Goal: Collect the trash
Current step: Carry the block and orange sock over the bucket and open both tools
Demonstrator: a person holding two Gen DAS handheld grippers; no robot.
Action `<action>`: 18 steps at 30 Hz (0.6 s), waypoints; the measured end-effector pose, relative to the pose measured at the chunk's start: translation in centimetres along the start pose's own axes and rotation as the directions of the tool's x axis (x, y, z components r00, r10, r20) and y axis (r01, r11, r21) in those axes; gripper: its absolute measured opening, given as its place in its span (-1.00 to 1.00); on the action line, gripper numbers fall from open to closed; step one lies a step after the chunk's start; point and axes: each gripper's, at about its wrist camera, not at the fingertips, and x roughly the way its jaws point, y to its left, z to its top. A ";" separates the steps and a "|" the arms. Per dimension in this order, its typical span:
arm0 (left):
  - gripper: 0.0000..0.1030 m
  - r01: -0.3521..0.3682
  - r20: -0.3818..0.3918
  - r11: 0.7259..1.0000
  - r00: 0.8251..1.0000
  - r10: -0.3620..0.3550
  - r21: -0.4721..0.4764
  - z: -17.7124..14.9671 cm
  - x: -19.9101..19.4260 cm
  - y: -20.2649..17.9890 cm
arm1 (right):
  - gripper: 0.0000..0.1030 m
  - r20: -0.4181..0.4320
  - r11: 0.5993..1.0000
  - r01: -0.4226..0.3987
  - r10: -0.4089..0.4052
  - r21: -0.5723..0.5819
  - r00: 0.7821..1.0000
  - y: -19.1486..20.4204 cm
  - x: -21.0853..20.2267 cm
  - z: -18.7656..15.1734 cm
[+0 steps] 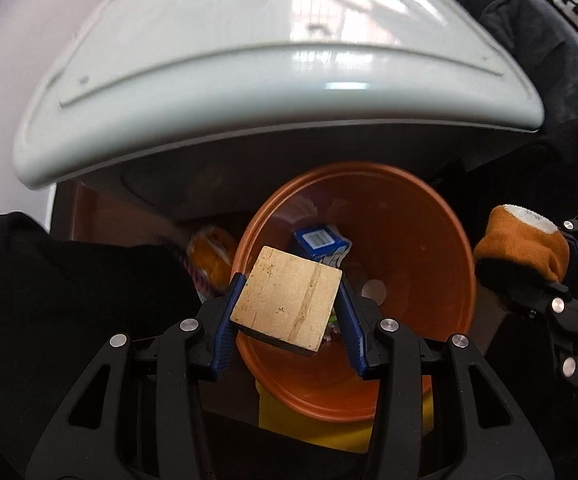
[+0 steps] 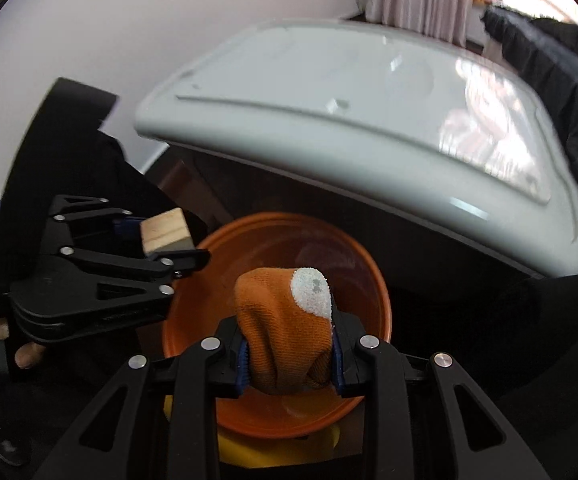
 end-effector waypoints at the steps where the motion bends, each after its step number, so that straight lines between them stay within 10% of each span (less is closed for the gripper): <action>1: -0.16 -0.002 -0.019 1.000 1.000 0.002 -0.006 0.1 0.7 0.2 | -0.42 -0.014 1.000 -0.005 0.005 0.008 1.000 -0.2 0.6 0.1; 14: -0.15 -0.013 -0.177 1.000 0.984 0.009 -0.020 -0.1 5.2 0.5 | -0.14 -0.175 0.997 -0.044 0.054 0.061 0.983 -0.8 6.1 -0.5; 18: 0.21 -0.015 -0.153 1.000 0.988 0.012 -0.016 0.3 4.6 0.4 | -0.09 -0.151 0.996 -0.034 0.047 0.086 0.987 -1.5 5.5 -0.5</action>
